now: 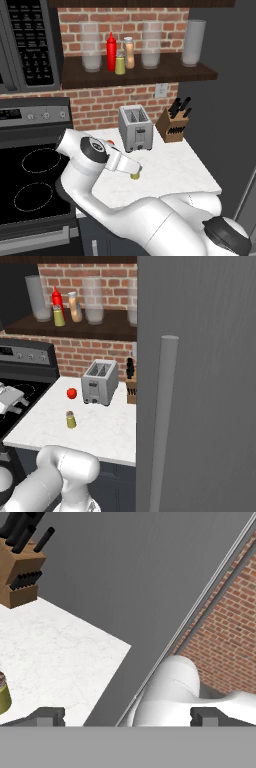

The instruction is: Put the shaker and condiment bottle from the counter next to their counterparts in the cabinet.

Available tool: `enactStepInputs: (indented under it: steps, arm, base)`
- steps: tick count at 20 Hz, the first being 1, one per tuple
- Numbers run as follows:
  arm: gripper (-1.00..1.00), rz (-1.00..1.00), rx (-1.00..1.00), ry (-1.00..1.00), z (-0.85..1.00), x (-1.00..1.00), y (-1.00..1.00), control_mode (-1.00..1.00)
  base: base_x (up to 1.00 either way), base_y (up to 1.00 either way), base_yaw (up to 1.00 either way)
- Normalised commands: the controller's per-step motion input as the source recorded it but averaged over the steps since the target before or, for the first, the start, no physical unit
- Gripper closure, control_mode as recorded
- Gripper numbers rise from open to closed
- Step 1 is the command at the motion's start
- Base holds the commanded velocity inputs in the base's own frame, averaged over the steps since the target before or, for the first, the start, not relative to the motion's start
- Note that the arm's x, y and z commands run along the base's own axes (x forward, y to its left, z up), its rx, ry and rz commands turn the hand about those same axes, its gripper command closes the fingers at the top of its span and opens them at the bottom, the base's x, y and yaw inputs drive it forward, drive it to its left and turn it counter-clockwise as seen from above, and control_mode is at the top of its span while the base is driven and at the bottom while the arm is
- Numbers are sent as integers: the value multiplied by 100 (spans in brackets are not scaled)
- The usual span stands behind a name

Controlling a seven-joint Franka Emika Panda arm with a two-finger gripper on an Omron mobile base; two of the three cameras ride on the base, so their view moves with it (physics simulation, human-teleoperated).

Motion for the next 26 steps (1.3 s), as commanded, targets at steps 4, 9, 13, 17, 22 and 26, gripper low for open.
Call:
enactStepInputs:
  steps: [4,9,13,17,22,26]
  arm:
    - [-100,0,0,-4,0,5,0,-100]
    - [-100,0,-2,-32,0,8,1,-100]
    - [-100,1,-6,-34,0,13,4,-100]
    - [-100,0,-4,-13,0,15,6,-100]
    - [-100,0,0,-1,0,16,1,-100]
    - [-100,0,0,1,0,0,0,-100]
  base:
    - [0,0,0]
    - [0,0,0]
    - [0,0,0]
    - [0,0,0]
    - [0,0,0]
    - [0,0,0]
